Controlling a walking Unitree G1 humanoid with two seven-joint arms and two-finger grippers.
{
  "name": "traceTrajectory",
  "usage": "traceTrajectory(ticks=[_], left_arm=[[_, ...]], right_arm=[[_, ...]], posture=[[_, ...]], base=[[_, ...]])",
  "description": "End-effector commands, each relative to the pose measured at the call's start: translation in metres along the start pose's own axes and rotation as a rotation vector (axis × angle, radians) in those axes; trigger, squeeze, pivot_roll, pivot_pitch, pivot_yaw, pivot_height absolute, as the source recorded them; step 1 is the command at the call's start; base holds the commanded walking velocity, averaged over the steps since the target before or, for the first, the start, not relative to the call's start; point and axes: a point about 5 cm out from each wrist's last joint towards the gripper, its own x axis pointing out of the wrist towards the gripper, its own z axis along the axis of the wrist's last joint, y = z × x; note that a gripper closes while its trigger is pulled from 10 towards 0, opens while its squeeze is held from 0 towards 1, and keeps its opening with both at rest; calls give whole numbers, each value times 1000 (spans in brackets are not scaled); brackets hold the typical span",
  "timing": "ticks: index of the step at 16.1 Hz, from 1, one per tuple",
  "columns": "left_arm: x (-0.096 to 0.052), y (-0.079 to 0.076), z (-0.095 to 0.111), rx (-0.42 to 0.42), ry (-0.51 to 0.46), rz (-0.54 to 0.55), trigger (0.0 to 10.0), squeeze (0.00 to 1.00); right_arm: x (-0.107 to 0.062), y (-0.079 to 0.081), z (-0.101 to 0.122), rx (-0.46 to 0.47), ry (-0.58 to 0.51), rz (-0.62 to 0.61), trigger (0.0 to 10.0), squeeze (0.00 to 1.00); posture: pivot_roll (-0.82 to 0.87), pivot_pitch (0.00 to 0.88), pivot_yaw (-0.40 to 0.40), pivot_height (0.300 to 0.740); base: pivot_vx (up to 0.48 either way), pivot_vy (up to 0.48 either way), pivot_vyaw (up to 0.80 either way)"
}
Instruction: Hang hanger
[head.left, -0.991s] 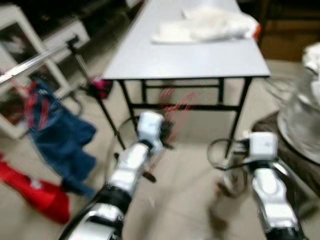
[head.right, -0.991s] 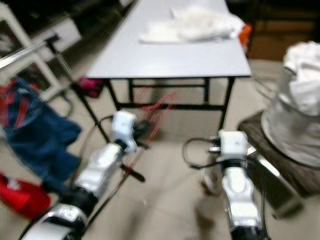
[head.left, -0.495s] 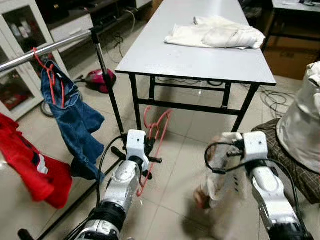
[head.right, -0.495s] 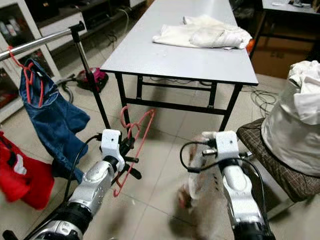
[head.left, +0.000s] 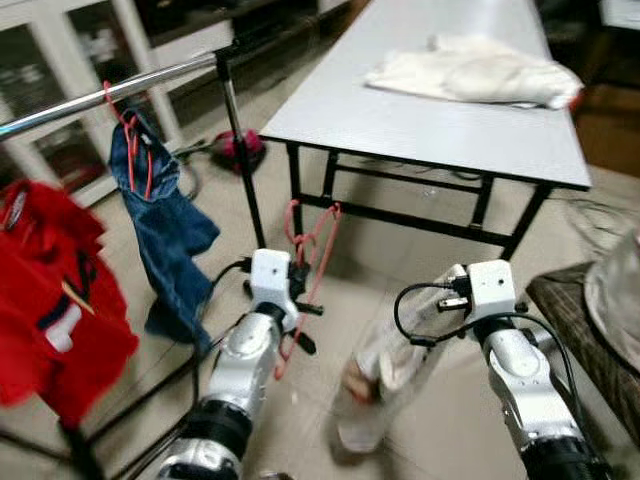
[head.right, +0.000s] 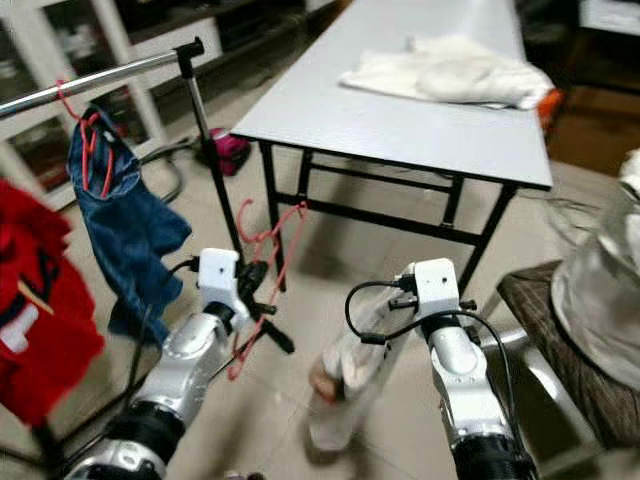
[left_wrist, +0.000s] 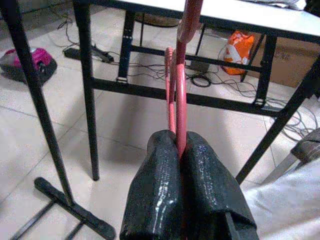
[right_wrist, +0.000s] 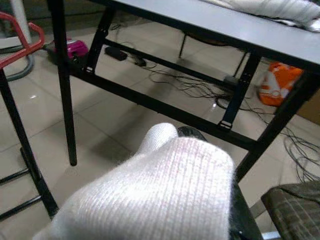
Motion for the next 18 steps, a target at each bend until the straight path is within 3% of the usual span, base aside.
traceTrajectory(ticks=[1, 11, 14, 18], left_arm=[[2, -2, 5, 21, -9, -30, 10000, 0], [18, -17, 20, 64, -20, -164, 10000, 0], [19, -20, 18, 45, -2, -195, 10000, 0], [17, -19, 12, 39, 3, -153, 10000, 0]], right_arm=[[2, -3, 7, -6, -30, -24, 10000, 0], [-1, -4, 13, -15, -85, -82, 10000, 0], [-4, -6, 12, -9, -87, -112, 10000, 0], [0, -12, 15, -19, -83, -86, 10000, 0]], posture=[[-195, 0, 76, 740], [-274, 0, 164, 740], [-301, 0, 185, 740], [-258, 0, 117, 740]], base=[[0, -480, 0], [0, -48, 0], [0, 85, 0], [0, 65, 0]])
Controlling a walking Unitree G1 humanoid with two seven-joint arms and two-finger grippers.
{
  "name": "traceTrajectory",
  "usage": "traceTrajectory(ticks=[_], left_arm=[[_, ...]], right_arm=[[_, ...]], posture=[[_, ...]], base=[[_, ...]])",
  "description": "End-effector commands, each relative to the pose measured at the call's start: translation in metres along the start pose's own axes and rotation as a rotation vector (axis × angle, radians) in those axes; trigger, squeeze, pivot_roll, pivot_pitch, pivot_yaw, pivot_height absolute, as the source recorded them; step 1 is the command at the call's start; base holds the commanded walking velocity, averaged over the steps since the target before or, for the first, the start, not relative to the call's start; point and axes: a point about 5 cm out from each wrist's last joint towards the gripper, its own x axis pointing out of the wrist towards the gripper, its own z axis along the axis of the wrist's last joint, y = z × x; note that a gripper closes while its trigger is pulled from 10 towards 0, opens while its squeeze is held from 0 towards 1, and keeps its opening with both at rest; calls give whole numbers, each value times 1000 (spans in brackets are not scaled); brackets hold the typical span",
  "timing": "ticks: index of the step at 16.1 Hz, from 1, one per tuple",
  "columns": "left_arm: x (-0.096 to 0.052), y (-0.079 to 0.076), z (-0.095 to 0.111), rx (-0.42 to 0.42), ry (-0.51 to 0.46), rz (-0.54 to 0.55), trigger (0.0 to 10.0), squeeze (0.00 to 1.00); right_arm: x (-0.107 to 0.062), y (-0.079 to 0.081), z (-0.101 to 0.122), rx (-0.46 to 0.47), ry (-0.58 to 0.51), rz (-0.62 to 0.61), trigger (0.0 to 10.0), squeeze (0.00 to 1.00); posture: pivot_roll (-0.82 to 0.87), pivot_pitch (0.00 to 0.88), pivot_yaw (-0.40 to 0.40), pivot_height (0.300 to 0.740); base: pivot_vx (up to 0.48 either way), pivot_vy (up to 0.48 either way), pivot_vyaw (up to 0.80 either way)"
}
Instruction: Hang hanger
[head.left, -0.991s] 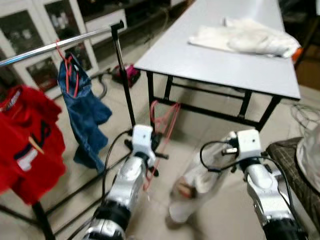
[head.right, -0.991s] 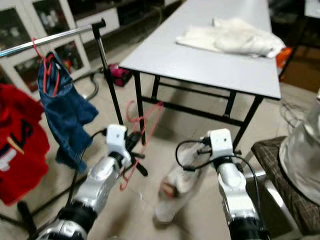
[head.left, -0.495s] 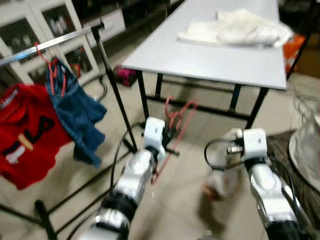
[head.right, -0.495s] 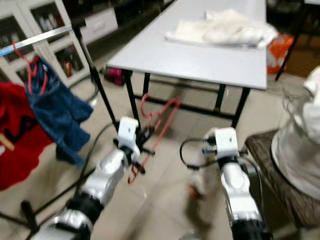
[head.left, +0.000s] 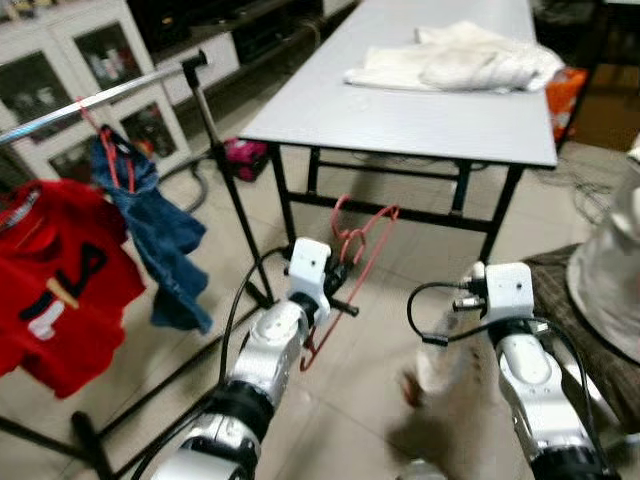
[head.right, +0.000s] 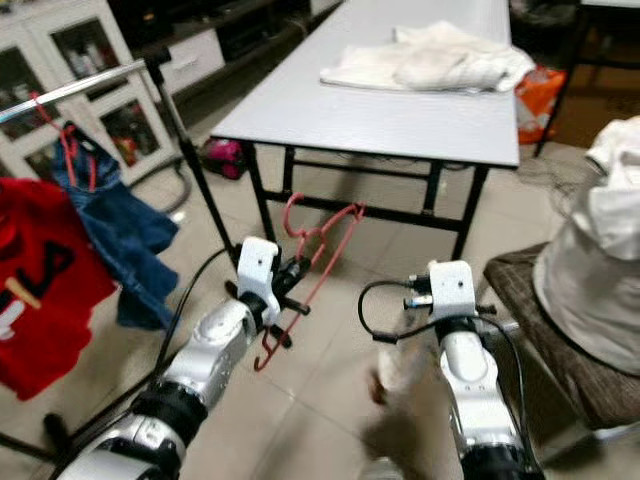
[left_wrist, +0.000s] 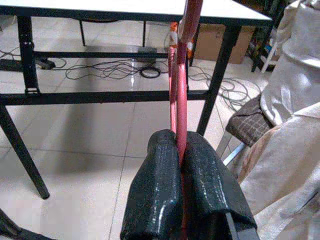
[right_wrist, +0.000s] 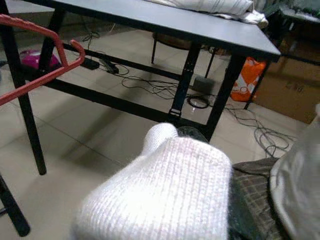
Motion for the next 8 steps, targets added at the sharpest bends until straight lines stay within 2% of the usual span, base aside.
traceTrajectory(ticks=[1, 3, 5, 8], left_arm=[[-6, 12, -2, -12, -9, 77, 10000, 0], [-20, 23, -10, -8, -17, 167, 10000, 0], [-37, 35, -16, -3, -23, 251, 10000, 0], [-52, 44, -19, -20, -32, 337, 10000, 0]], right_arm=[[11, -2, 13, 10, -32, 39, 10000, 0], [24, 1, 19, 10, -26, 110, 10000, 0], [36, 14, 27, 25, -31, 171, 10000, 0], [46, 33, 36, 41, -43, 245, 10000, 0]], posture=[[-200, 0, 61, 740], [-118, 0, 5, 740], [-35, 0, -46, 740], [52, 0, -87, 740]], base=[[0, 0, 0], [0, 0, 0], [0, 0, 0], [0, 0, 0]])
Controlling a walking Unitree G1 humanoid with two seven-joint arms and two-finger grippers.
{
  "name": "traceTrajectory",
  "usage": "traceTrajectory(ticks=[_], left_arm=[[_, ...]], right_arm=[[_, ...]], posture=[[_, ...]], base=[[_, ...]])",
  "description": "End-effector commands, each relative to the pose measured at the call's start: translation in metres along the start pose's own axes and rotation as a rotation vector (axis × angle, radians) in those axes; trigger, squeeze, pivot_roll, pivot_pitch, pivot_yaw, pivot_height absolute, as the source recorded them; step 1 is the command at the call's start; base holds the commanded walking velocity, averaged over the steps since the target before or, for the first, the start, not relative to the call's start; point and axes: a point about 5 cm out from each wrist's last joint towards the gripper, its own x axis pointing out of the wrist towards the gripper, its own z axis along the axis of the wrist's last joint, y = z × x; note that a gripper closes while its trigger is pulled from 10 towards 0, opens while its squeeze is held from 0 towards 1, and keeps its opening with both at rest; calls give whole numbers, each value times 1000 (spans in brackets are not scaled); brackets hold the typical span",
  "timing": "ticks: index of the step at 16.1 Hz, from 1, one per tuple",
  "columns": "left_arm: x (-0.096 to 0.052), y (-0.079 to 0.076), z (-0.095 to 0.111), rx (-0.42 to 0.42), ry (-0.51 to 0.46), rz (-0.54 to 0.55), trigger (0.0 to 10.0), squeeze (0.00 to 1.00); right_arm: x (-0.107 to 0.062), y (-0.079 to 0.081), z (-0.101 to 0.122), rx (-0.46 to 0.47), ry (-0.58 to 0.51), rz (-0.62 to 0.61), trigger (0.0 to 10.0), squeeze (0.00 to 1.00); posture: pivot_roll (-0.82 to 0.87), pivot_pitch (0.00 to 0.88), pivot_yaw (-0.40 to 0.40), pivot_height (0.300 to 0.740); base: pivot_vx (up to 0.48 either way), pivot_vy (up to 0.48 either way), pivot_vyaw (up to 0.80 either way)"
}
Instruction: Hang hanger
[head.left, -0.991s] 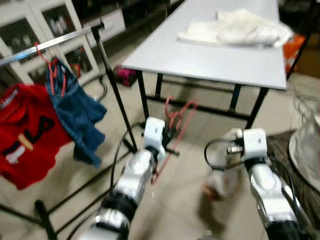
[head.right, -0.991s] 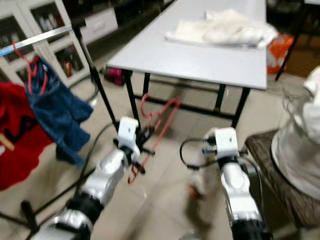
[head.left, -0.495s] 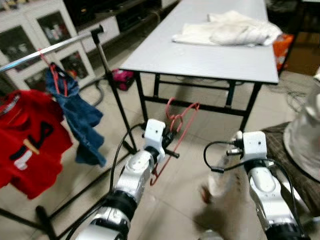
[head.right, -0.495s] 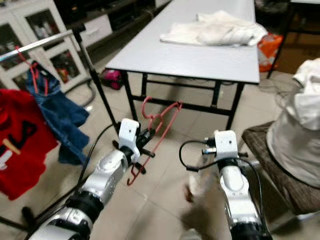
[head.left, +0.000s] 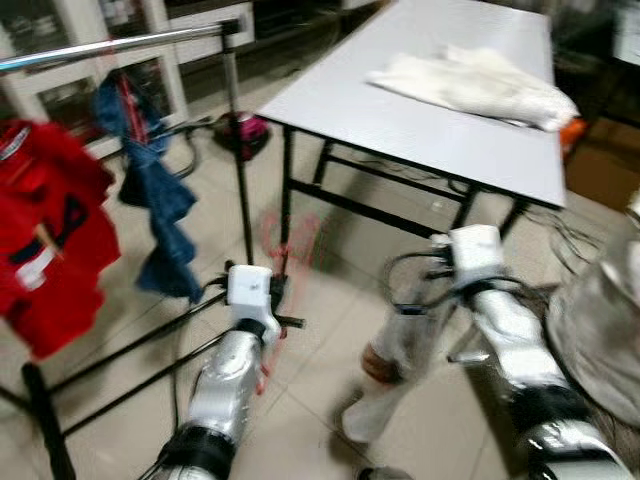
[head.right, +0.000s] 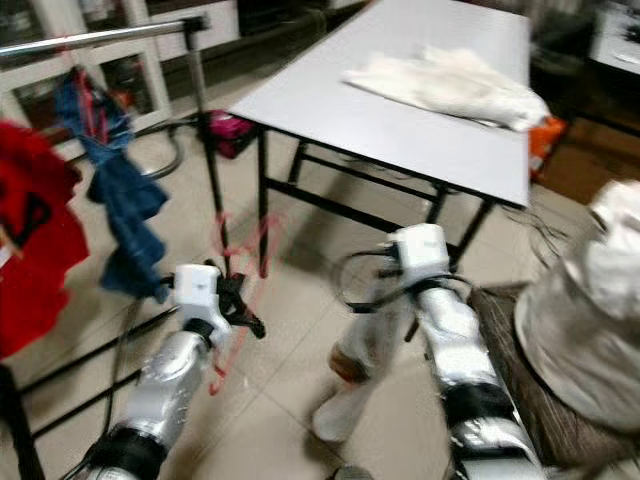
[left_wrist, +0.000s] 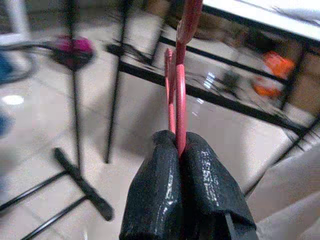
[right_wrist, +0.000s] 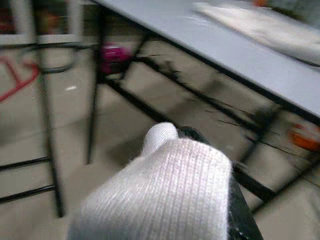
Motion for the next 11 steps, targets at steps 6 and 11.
traceTrajectory(ticks=[6, 11], left_arm=[[-1, -1, 18, 57, -56, -45, 10000, 0], [11, -7, 25, 39, -45, -106, 10000, 0]], right_arm=[[10, 20, 10, 10, -64, 68, 10000, 0], [4, 15, 3, 13, -77, 26, 10000, 0]], posture=[[62, 0, -62, 740], [1, 0, -9, 740]], base=[[0, -378, 0], [0, -239, 0]])
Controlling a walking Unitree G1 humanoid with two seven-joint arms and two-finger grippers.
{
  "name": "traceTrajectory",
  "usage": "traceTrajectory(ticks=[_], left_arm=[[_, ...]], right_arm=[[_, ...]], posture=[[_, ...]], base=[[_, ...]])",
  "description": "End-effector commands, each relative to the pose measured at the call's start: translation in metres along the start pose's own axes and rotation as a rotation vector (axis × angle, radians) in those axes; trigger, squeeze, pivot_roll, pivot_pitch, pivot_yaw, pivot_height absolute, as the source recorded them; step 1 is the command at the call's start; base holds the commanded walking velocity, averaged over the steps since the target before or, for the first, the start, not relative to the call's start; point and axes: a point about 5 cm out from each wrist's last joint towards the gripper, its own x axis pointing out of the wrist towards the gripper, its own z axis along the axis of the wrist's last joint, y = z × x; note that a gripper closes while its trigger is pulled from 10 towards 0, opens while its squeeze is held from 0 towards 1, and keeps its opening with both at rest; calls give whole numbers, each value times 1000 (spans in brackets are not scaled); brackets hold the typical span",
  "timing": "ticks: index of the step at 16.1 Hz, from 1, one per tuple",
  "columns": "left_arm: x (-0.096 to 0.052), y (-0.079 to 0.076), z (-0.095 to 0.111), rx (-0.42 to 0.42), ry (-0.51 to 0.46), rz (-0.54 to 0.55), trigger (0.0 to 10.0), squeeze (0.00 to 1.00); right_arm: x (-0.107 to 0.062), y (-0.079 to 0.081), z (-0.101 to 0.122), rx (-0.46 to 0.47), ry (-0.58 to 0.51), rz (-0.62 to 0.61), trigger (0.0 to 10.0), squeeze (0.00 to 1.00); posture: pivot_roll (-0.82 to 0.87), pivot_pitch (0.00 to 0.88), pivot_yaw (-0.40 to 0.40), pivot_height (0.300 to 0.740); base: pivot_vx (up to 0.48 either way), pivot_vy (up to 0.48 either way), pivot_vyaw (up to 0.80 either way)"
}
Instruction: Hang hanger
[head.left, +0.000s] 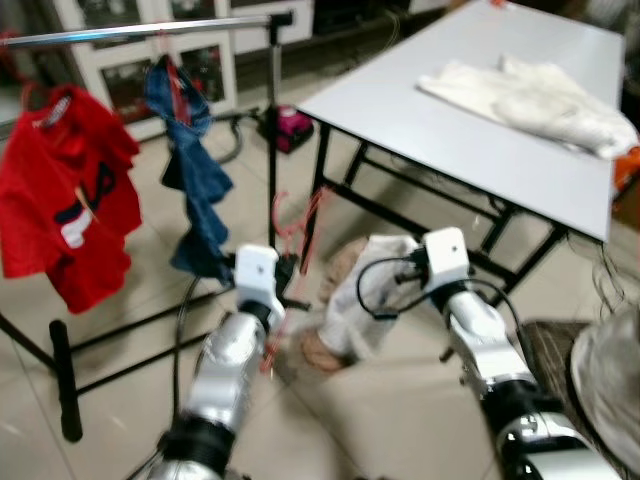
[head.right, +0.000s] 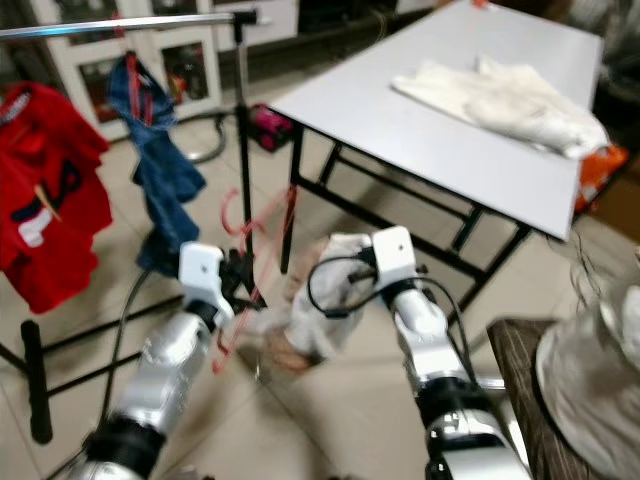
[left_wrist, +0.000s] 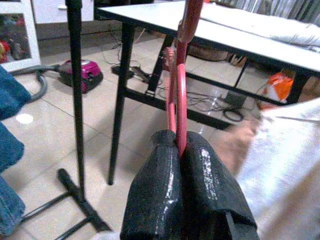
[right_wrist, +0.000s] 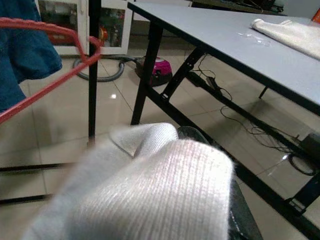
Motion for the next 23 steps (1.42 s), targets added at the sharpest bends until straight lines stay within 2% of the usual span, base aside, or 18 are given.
traceTrajectory(ticks=[1, 4, 9, 11, 13, 16, 20, 23], left_arm=[[3, -3, -1, -12, 19, -9, 10000, 0], [9, -2, 2, -4, 24, -16, 10000, 0], [14, -2, 4, 0, 25, -24, 10000, 0], [15, -2, 4, 26, 27, -31, 10000, 0], [20, -5, 9, 37, 18, -67, 10000, 0], [22, -8, 7, 45, 28, -91, 10000, 0], [26, -16, 8, 33, 22, -115, 10000, 0], [27, -22, 8, 33, 19, -145, 10000, 0]], right_arm=[[0, -11, 5, -18, -28, -35, 10000, 0], [-5, -21, 6, -27, -41, -79, 10000, 0], [-7, -20, 2, -26, -37, -92, 10000, 0], [-8, -21, 2, -27, -42, -102, 10000, 0], [-18, -55, 14, -19, -122, -367, 10000, 0], [-23, -61, 12, -60, -118, -369, 10000, 0], [-32, -82, 16, -94, -125, -447, 10000, 0], [-30, -78, 14, -120, -97, -412, 10000, 0]], posture=[[-8, 0, -4, 740], [-34, 0, 12, 740], [-51, 0, 25, 740], [-57, 0, 30, 740], [-75, 0, 46, 740], [-92, 0, 56, 740], [-117, 0, 69, 740], [-126, 0, 75, 740]], base=[[0, 0, 0], [0, 0, 0], [0, 0, 0], [0, 0, 0], [0, 0, 0], [0, 0, 0], [0, 0, 0], [0, 0, 0]])
